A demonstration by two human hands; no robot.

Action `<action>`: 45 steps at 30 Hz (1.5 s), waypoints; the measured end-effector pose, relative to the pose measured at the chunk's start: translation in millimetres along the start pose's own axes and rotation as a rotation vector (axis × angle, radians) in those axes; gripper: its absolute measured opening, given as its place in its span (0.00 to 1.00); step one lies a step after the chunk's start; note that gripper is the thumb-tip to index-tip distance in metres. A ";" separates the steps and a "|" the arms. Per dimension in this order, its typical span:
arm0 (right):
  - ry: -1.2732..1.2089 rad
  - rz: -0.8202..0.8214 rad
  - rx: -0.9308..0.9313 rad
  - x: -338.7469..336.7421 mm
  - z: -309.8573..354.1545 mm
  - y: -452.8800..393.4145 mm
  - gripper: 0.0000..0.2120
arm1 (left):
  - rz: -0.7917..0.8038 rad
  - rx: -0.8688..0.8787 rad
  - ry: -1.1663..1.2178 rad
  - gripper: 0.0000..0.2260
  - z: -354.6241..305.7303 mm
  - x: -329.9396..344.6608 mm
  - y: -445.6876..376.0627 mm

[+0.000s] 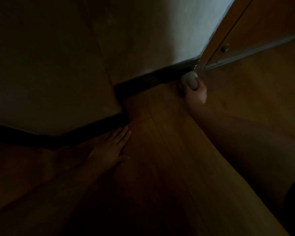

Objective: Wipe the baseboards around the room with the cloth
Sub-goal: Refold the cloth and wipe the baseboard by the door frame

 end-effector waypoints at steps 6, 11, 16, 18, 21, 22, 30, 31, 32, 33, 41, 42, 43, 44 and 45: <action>0.005 0.016 0.104 0.2 3.1 -45.6 0.28 | 0.004 0.005 0.037 0.41 -2.9 0.8 -2.0; 0.112 0.038 0.064 21.0 3.7 -29.8 0.28 | -0.009 0.008 0.034 0.40 -1.4 4.1 -3.9; 0.118 0.133 -0.044 53.0 3.9 22.1 0.28 | -0.012 0.023 0.075 0.39 -4.6 -0.9 -2.0; 0.143 0.213 -0.066 71.1 2.5 43.2 0.28 | -0.025 0.019 0.076 0.39 -6.9 -4.5 0.5; 0.136 0.273 -0.087 91.1 0.9 69.3 0.27 | -0.037 0.017 0.066 0.39 -8.9 -8.9 2.7; 0.136 0.287 -0.095 97.4 0.4 77.5 0.27 | -0.038 0.014 0.060 0.39 -8.7 -9.5 2.9; 0.192 0.515 -0.097 143.4 3.1 134.2 0.23 | -0.041 -0.003 -0.027 0.39 -8.0 -13.2 3.5; 0.193 0.572 -0.102 152.8 2.9 145.4 0.21 | -0.043 -0.003 -0.044 0.39 -8.3 -13.7 3.5; 0.171 0.607 -0.091 158.7 2.7 152.7 0.20 | -0.040 -0.006 -0.052 0.39 -8.3 -13.2 3.8; 0.142 0.622 -0.072 160.5 2.8 154.9 0.18 | -0.034 -0.011 -0.048 0.40 -7.9 -12.6 3.8; 0.101 0.725 0.008 151.4 9.6 131.5 0.21 | -0.006 -0.020 0.008 0.40 -7.0 -9.7 2.2; 0.105 0.709 -0.009 147.5 14.2 128.7 0.21 | 0.002 -0.018 0.005 0.40 -7.3 -9.3 1.5; 0.117 0.687 -0.033 142.0 19.6 124.4 0.20 | 0.011 -0.017 0.007 0.40 -7.8 -9.2 0.8; 0.133 0.655 -0.064 134.4 26.4 117.6 0.20 | 0.020 -0.019 0.013 0.40 -8.3 -9.1 0.3; 0.148 0.613 -0.096 124.7 33.9 109.0 0.20 | 0.029 -0.023 0.015 0.40 -9.1 -9.2 0.2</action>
Point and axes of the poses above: each hand's wrist, its own y-axis away from the middle knuckle, its own x-axis out of the palm, z = x × y, the point moved 10 cm from there along -y, towards the middle knuckle, and after that the axes turned 13 degrees about x, right-handed, at the moved point
